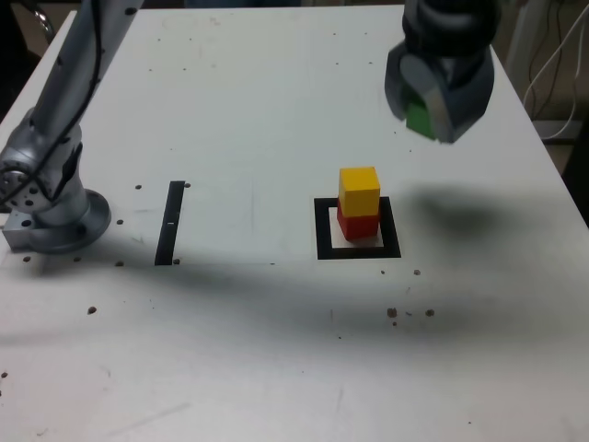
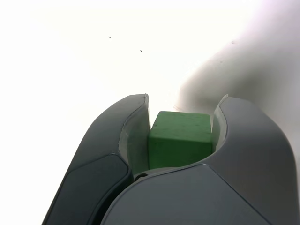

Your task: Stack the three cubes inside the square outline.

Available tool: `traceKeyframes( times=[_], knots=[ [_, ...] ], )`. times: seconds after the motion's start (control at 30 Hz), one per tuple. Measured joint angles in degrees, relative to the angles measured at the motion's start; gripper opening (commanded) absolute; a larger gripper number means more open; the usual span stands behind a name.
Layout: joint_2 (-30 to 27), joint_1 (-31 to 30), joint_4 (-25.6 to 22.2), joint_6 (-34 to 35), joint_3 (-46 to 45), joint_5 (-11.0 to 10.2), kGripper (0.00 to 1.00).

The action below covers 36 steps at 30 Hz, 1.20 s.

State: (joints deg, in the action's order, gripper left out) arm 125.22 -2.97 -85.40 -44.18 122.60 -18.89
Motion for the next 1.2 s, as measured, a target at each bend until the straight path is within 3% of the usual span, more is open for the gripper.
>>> traceKeyframes(
  times=[0.1,0.23,0.33,0.6,1.03,1.2],
  knots=[
    [-1.48,0.02,-3.92,1.22,2.10,1.46,0.33],
    [-3.39,0.02,-6.33,6.81,1.03,6.37,0.31],
    [-4.68,-0.68,-6.34,12.78,-4.06,8.63,0.28],
    [-11.32,-3.19,-5.88,28.64,-12.10,9.43,0.24],
    [-9.19,-5.44,-5.22,53.98,-15.29,9.63,0.24],
    [-8.34,-5.49,-4.55,55.31,-16.43,9.00,0.24]
  ],
)
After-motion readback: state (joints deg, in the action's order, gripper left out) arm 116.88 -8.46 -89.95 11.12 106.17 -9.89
